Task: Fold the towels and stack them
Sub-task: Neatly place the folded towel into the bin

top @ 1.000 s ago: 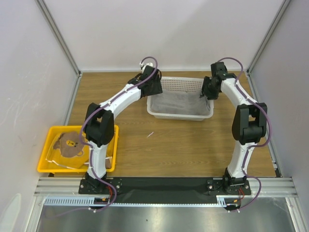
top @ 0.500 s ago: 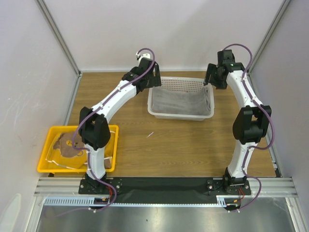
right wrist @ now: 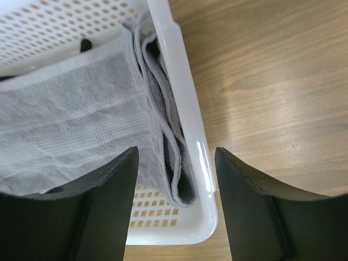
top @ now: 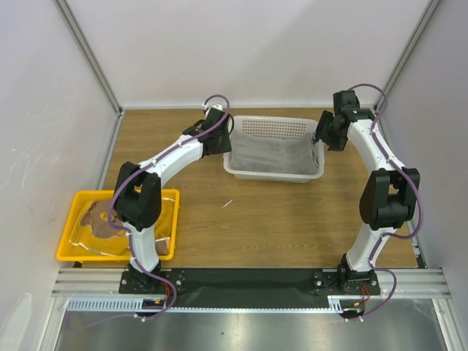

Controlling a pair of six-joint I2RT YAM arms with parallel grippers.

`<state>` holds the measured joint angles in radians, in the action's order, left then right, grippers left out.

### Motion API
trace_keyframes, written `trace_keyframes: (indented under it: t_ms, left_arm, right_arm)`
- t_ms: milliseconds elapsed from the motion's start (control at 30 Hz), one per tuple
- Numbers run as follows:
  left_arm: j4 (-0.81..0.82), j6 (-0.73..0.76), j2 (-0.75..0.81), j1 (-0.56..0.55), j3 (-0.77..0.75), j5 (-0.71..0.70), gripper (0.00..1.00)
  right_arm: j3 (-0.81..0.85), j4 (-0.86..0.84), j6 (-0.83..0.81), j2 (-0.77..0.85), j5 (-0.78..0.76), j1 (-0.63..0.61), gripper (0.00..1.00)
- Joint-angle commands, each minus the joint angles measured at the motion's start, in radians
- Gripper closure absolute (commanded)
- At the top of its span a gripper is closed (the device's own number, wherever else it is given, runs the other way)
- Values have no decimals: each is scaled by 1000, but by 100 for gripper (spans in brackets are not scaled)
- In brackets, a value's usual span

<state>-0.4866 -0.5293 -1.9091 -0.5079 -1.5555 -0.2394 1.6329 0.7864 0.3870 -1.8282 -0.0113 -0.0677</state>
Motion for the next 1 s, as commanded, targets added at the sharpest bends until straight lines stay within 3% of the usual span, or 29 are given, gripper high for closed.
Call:
trace_keyframes:
  t_ms: [0, 267, 400, 533, 767, 867, 967]
  left_arm:
    - [69, -35, -2, 3, 43, 32, 63]
    - [125, -164, -60, -7, 34, 88, 75]
    - [109, -323, -105, -46, -24, 78, 80]
    - [143, -301, -206, -87, -156, 55, 79]
    - [218, -149, -500, -90, -610, 222, 79]
    - [197, -176, -625, -104, -800, 258, 78]
    - [255, -279, -668, -139, -830, 242, 76]
  right_arm:
    - [8, -64, 42, 69, 0, 20, 37]
    - [18, -58, 58, 93, 33, 31, 35]
    - [-7, -81, 110, 116, 42, 57, 33]
    - [-47, -131, 161, 176, 69, 101, 32]
    - [-87, -184, 125, 210, 113, 175, 29]
    - [-119, -205, 110, 224, 119, 193, 29]
    - [-140, -240, 85, 219, 145, 195, 29]
